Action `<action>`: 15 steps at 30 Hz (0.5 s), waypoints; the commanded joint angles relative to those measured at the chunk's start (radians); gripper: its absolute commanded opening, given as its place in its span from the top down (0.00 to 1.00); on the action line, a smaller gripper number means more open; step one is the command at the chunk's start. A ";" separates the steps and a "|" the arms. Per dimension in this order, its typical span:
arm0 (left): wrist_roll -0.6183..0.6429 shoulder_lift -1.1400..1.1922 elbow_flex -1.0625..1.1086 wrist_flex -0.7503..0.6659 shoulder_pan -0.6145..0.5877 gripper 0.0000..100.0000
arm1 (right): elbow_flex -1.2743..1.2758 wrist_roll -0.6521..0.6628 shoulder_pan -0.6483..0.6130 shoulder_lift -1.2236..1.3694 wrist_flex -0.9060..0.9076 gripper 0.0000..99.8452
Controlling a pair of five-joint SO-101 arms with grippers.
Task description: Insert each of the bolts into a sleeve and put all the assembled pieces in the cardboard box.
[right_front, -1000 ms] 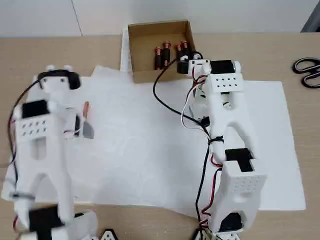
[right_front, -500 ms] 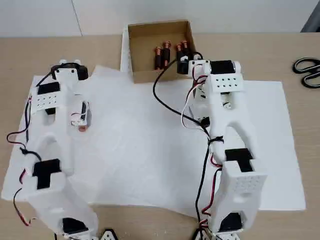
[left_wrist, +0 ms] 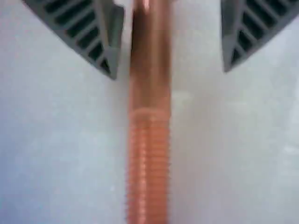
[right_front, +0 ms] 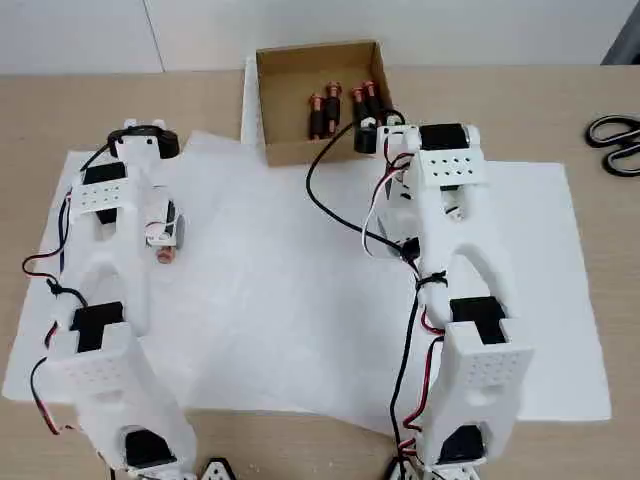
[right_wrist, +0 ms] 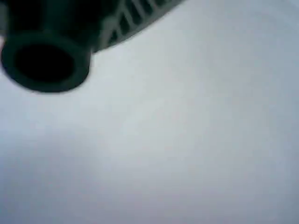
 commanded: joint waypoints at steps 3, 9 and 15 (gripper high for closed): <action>0.005 0.032 -0.035 -0.023 0.008 0.87 | -0.003 0.003 0.007 -0.073 0.005 1.00; 0.041 0.034 -0.035 -0.018 0.015 0.99 | -0.003 0.003 0.008 -0.073 0.005 1.00; 0.041 0.028 -0.035 0.041 0.060 0.99 | -0.003 0.003 0.005 -0.073 0.005 1.00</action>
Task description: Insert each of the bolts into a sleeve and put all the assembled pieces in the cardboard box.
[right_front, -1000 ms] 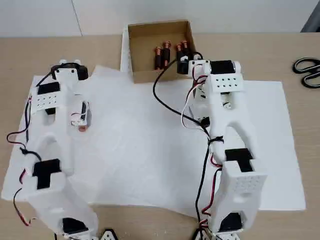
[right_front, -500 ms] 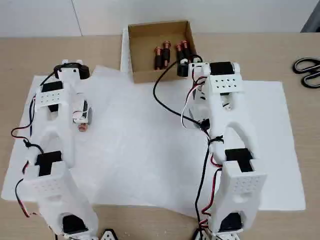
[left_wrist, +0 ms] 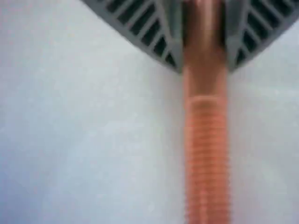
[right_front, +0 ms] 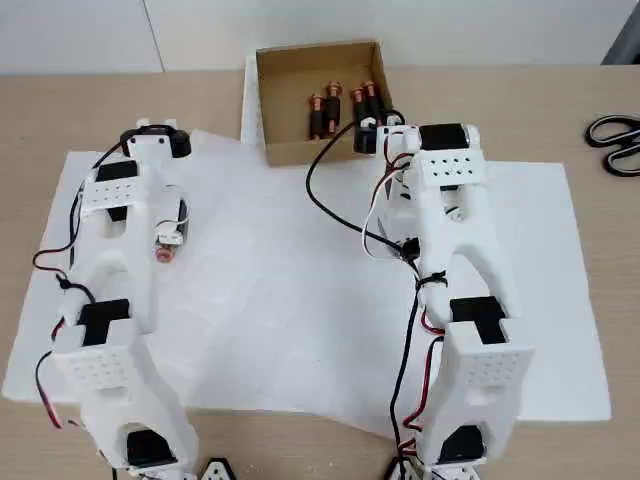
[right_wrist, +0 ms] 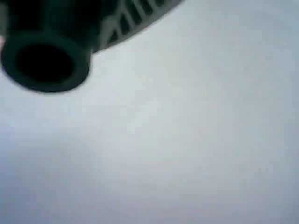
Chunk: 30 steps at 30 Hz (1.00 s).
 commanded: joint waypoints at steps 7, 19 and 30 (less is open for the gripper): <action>-0.002 -0.210 -0.012 0.112 0.080 0.99 | -0.003 0.003 0.008 -0.073 0.005 1.00; -0.482 -0.505 -0.004 0.374 0.173 0.99 | -0.003 0.003 0.005 -0.073 0.005 1.00; -1.079 -0.382 0.170 0.434 0.250 0.99 | -0.003 0.003 0.004 -0.073 0.005 1.00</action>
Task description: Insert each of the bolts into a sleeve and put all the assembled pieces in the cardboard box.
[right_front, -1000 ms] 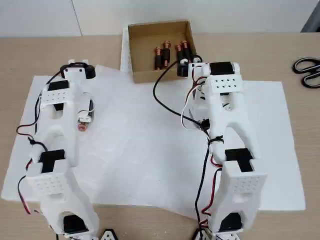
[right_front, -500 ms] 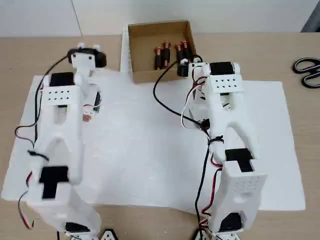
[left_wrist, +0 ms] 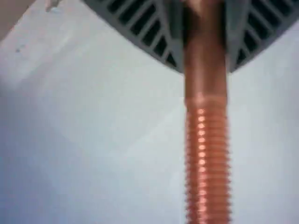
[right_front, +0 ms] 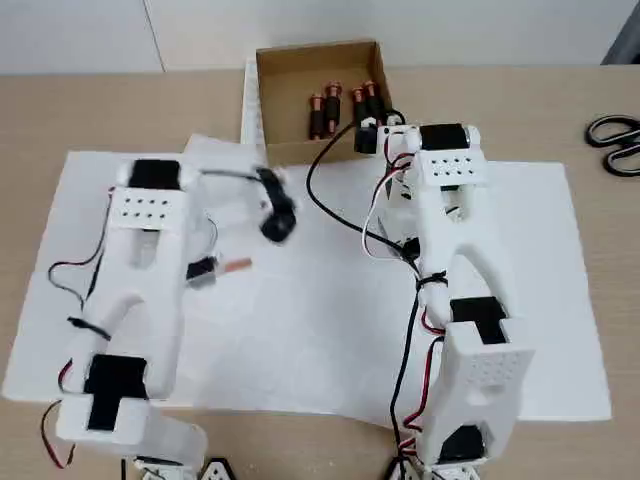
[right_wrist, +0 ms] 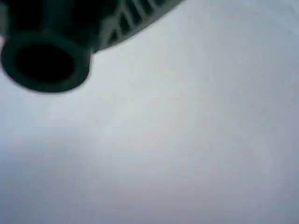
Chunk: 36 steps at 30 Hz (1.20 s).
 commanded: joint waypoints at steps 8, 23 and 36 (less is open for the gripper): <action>-0.377 0.207 -0.019 -0.141 0.071 0.99 | -0.003 0.003 0.001 -0.073 0.010 1.00; -0.623 0.222 -0.156 -0.198 0.069 0.99 | 0.029 0.003 0.002 -0.074 0.005 1.00; -0.603 0.222 -0.153 -0.259 0.069 0.99 | 0.029 0.003 0.001 -0.074 0.007 1.00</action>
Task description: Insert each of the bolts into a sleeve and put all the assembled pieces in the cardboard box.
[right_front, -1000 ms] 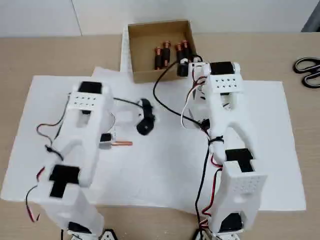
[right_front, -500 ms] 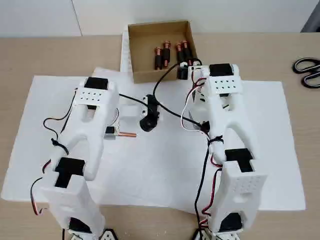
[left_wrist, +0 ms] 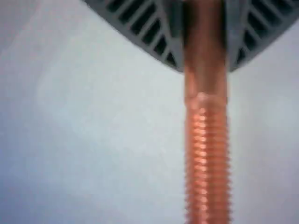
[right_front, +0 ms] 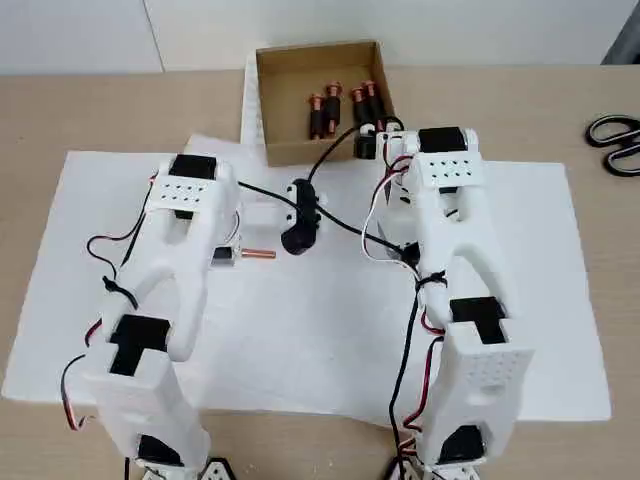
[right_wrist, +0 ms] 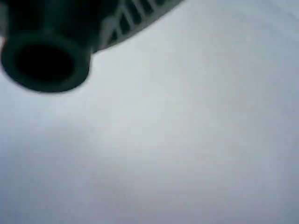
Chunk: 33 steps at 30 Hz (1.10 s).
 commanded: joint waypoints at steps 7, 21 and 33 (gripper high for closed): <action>-0.293 -0.008 -0.041 0.028 0.009 0.95 | -0.005 0.003 0.002 -0.074 0.007 1.00; -0.250 -0.017 -0.085 0.031 0.006 0.92 | -0.005 0.003 0.002 -0.074 0.008 1.00; 0.157 -0.018 -0.453 0.245 -0.077 0.92 | -0.005 0.003 0.004 -0.076 0.008 1.00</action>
